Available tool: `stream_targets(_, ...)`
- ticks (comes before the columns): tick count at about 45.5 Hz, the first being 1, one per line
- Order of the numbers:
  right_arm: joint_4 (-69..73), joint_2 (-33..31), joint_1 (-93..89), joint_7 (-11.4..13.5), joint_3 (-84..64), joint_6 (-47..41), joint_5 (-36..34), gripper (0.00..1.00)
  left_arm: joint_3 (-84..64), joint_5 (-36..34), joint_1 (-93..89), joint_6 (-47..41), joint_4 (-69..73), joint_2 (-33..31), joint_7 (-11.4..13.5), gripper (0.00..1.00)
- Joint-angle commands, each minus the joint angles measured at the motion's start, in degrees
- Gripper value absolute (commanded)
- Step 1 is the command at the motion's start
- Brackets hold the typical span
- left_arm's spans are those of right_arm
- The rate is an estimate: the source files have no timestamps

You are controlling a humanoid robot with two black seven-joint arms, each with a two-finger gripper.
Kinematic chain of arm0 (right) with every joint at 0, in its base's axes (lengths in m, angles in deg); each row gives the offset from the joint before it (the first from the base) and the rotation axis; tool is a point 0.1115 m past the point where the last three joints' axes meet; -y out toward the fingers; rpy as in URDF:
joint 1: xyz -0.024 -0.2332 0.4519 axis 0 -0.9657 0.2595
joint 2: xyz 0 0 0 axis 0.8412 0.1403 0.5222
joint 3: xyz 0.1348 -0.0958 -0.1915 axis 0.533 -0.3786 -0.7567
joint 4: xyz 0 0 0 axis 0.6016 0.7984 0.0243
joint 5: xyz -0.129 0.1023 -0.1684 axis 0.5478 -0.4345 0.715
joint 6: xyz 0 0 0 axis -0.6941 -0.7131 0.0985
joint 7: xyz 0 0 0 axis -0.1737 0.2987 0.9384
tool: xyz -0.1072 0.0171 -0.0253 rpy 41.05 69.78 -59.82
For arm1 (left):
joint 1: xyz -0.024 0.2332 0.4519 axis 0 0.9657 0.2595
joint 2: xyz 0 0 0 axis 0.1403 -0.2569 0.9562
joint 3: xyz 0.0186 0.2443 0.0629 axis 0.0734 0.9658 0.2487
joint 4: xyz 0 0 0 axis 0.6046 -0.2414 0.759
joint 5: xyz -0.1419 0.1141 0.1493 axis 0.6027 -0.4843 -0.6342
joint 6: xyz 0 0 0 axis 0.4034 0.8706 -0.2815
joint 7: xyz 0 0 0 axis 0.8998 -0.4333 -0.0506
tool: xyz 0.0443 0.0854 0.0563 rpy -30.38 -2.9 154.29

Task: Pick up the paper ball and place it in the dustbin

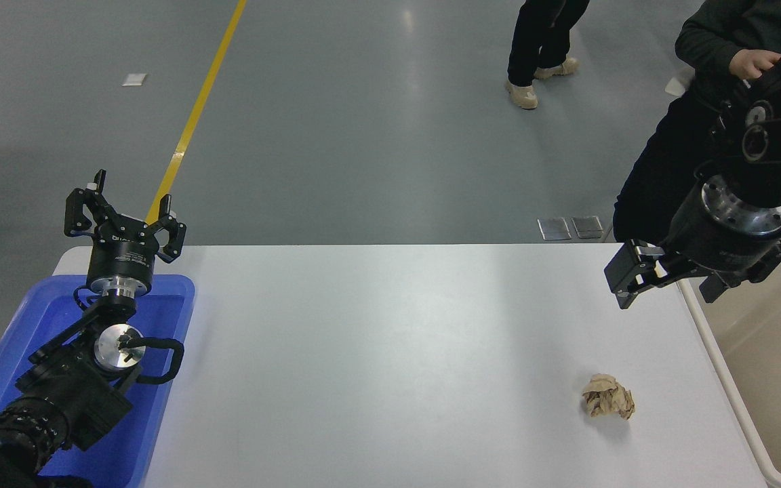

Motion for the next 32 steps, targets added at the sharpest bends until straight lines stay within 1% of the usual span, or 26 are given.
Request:
stream_targets(1, 0.06, 0.09, 0.16, 0.0, 0.04, 0.01, 0.04, 1.0, 0.0, 0.0, 0.0, -0.06, 0.0, -0.17, 0.17, 0.99)
stream_targets(12, -0.11, 0.09, -0.45, 0.08, 0.39, 0.54, 0.04, 1.0, 0.0, 0.0, 0.0, 0.03, 0.0, -0.08, 0.09, 0.99)
stream_targets(26, -0.2, 0.01, -5.28, 0.08, 0.65, 5.02, 1.62, 1.0, 0.0, 0.0, 0.0, -0.06, 0.0, -0.08, 0.09, 0.99)
stream_targets(32, -0.55, 0.01, -7.57, 0.08, 0.92, 8.27, 1.8, 1.0, 0.0, 0.0, 0.0, -0.06, 0.0, -0.08, 0.09, 0.99)
